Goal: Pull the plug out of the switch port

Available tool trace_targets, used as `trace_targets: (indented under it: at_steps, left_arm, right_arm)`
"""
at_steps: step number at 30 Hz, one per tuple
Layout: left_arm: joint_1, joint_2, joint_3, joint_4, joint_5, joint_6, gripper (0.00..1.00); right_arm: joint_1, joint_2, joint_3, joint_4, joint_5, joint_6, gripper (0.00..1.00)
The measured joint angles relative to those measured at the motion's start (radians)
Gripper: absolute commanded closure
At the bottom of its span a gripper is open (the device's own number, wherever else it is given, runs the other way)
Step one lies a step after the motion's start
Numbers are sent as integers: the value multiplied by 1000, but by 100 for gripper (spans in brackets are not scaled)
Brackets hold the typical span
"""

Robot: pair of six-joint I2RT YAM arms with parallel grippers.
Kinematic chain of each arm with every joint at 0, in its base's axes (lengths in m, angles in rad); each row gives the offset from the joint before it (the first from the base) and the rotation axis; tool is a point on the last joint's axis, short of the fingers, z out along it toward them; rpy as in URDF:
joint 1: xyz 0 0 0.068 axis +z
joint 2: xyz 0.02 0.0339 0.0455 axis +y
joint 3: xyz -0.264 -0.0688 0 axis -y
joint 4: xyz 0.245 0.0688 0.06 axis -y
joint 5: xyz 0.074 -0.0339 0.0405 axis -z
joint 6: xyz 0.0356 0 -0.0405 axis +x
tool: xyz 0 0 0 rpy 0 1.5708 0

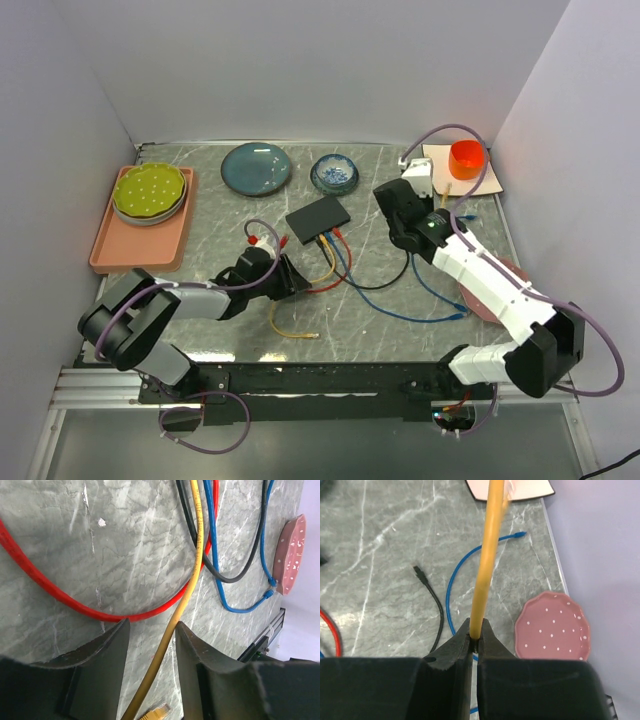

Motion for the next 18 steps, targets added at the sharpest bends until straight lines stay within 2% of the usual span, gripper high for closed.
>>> trace_targets:
  at_steps: [6,11,12,13,14,16,18]
  left_arm:
    - [2,-23,-2,0,-4,0,45]
    - [4,-78,-14,-14,-22,3,41]
    - [5,-92,-18,-18,-29,3,40]
    - [6,-108,-23,-21,-35,3,40]
    - [8,-124,-27,-26,-41,3,39]
    - [9,-150,-36,-31,-54,3,38]
    - [11,-163,-39,-35,-63,3,37]
  right_arm:
    - [-34,33,-73,45,-19,18,100]
    - [-240,-10,-197,130,-167,84,99]
    - [-282,-25,-218,143,-193,98,95]
    - [-328,-46,-242,157,-220,113,80]
    - [-367,-69,-264,167,-243,130,71]
    - [-428,-115,-301,192,-304,164,58]
    - [-478,-156,-337,230,-373,194,52]
